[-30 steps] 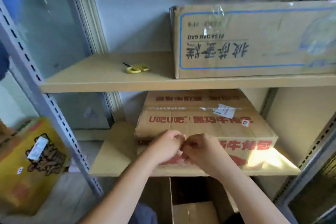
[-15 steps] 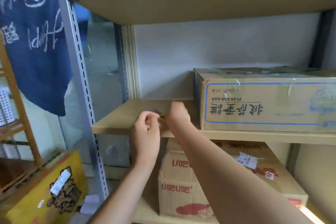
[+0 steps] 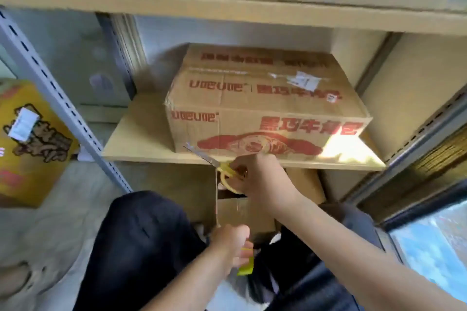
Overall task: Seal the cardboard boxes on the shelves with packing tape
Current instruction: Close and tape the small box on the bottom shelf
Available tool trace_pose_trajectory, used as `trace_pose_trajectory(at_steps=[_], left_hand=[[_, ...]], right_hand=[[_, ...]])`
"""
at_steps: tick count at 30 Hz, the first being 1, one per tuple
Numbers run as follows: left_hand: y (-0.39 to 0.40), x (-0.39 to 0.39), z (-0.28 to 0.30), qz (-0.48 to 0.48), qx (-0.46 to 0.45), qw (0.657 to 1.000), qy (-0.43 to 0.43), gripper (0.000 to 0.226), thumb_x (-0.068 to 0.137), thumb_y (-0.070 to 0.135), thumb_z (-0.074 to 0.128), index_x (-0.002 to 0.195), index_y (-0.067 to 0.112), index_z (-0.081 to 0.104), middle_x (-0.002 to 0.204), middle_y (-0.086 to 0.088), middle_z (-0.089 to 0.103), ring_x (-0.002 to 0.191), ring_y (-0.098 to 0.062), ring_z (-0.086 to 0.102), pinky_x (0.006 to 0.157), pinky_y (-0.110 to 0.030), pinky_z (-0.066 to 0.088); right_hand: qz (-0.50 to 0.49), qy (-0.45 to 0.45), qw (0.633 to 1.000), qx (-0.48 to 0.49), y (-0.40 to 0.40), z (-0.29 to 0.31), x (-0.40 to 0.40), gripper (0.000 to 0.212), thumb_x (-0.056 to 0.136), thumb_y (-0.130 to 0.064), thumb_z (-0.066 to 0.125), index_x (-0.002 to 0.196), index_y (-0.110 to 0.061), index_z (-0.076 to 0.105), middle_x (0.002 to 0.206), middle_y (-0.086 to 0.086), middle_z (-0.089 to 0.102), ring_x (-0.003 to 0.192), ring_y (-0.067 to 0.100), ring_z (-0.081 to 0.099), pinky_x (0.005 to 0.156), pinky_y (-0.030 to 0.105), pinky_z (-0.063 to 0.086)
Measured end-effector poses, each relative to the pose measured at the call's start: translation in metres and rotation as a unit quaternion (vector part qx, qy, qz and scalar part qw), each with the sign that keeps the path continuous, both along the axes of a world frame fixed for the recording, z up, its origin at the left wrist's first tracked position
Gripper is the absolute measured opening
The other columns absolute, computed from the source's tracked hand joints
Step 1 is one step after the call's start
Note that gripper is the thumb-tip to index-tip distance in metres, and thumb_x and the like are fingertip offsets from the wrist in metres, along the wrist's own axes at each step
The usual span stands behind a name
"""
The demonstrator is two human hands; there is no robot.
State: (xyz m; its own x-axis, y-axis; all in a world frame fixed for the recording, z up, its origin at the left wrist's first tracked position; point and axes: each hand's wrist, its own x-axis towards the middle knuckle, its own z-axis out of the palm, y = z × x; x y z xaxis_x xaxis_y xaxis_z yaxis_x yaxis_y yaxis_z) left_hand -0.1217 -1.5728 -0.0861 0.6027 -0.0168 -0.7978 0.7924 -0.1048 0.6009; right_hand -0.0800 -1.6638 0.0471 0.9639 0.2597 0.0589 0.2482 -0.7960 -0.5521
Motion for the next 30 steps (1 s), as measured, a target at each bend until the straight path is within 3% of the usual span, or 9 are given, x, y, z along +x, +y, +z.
trace_pose_trajectory(at_steps=[2, 4, 7, 9, 13, 17, 21, 25, 30], left_hand=[[-0.020, -0.003, -0.051, 0.022, 0.045, 0.998, 0.024, 0.034, 0.082, 0.033, 0.054, 0.102, 0.006, 0.061, 0.103, -0.017, 0.068, 0.081, -0.025, 0.066, 0.076, -0.033, 0.057], [-0.029, 0.004, -0.090, 0.050, 0.139, 0.988, 0.040, 0.063, 0.089, 0.046, 0.054, 0.133, 0.001, 0.050, 0.136, -0.019, 0.055, 0.122, -0.034, 0.055, 0.102, -0.036, 0.046], [-0.037, 0.015, -0.137, 0.056, 0.238, 0.968, 0.051, 0.069, 0.095, 0.051, 0.052, 0.144, 0.003, 0.044, 0.150, -0.015, 0.044, 0.137, -0.033, 0.043, 0.106, -0.032, 0.035], [-0.044, 0.016, -0.164, 0.125, 0.198, 0.972, 0.016, 0.061, 0.092, 0.039, 0.064, 0.140, 0.004, 0.048, 0.145, -0.009, 0.051, 0.133, -0.027, 0.048, 0.096, -0.025, 0.036], [-0.049, 0.014, -0.184, 0.230, 0.131, 0.963, -0.043, 0.037, 0.085, 0.007, 0.072, 0.116, -0.003, 0.054, 0.108, -0.002, 0.062, 0.100, -0.019, 0.065, 0.070, -0.014, 0.035], [-0.047, 0.000, -0.167, 0.246, 0.001, 0.967, -0.060, 0.012, 0.092, -0.006, 0.056, 0.104, -0.008, 0.056, 0.061, -0.004, 0.066, 0.043, -0.006, 0.061, 0.042, -0.015, 0.044], [-0.045, -0.006, -0.172, 0.237, -0.074, 0.969, -0.011, 0.009, 0.100, 0.015, 0.054, 0.100, 0.007, 0.056, 0.060, -0.014, 0.061, 0.042, -0.021, 0.055, 0.045, -0.027, 0.047], [-0.040, -0.007, -0.180, 0.213, -0.057, 0.975, -0.025, 0.021, 0.101, 0.030, 0.055, 0.096, 0.010, 0.050, 0.057, -0.013, 0.057, 0.040, -0.022, 0.051, 0.044, -0.028, 0.044], [-0.039, -0.008, -0.185, 0.228, -0.123, 0.966, -0.019, 0.008, 0.101, 0.015, 0.053, 0.104, 0.007, 0.052, 0.060, -0.012, 0.063, 0.044, -0.024, 0.054, 0.049, -0.029, 0.045]], right_hand=[[-0.031, 0.080, 0.995, -0.050, -0.020, -0.080, 0.018, 0.015, 0.085, -0.030, 0.070, 0.082, -0.016, 0.071, 0.069, -0.001, 0.060, 0.059, 0.016, 0.054, 0.051, 0.027, 0.037], [-0.043, 0.134, 0.986, -0.084, -0.034, -0.138, 0.041, 0.006, 0.086, -0.026, 0.066, 0.084, -0.020, 0.067, 0.076, -0.004, 0.060, 0.075, 0.022, 0.063, 0.055, 0.029, 0.040], [-0.034, 0.199, 0.972, -0.121, -0.043, -0.200, 0.069, 0.005, 0.089, -0.029, 0.061, 0.090, -0.025, 0.063, 0.082, -0.003, 0.063, 0.086, 0.026, 0.065, 0.066, 0.031, 0.048], [0.022, 0.238, 0.960, -0.146, -0.044, -0.229, 0.080, 0.022, 0.090, -0.033, 0.066, 0.102, -0.015, 0.061, 0.091, 0.002, 0.064, 0.087, 0.026, 0.062, 0.078, 0.032, 0.049], [0.060, 0.287, 0.947, -0.133, -0.040, -0.256, 0.094, 0.049, 0.083, -0.033, 0.077, 0.118, -0.007, 0.054, 0.103, 0.004, 0.059, 0.096, 0.020, 0.057, 0.083, 0.025, 0.044], [0.093, 0.307, 0.935, -0.152, -0.033, -0.258, 0.103, 0.032, 0.089, -0.024, 0.070, 0.117, -0.009, 0.061, 0.104, 0.005, 0.061, 0.102, 0.024, 0.061, 0.087, 0.032, 0.050], [0.090, 0.282, 0.948, -0.119, -0.034, -0.263, 0.106, 0.022, 0.086, -0.019, 0.074, 0.104, -0.010, 0.064, 0.093, 0.002, 0.064, 0.089, 0.020, 0.064, 0.080, 0.031, 0.055], [0.055, 0.266, 0.960, -0.072, -0.037, -0.264, 0.106, 0.021, 0.089, -0.019, 0.072, 0.105, -0.013, 0.059, 0.091, -0.005, 0.060, 0.078, 0.008, 0.061, 0.062, 0.012, 0.046], [0.059, 0.181, 0.969, -0.158, -0.056, -0.230, 0.109, 0.045, 0.095, -0.027, 0.062, 0.136, -0.014, 0.051, 0.118, 0.009, 0.062, 0.095, 0.020, 0.060, 0.085, 0.029, 0.052]])
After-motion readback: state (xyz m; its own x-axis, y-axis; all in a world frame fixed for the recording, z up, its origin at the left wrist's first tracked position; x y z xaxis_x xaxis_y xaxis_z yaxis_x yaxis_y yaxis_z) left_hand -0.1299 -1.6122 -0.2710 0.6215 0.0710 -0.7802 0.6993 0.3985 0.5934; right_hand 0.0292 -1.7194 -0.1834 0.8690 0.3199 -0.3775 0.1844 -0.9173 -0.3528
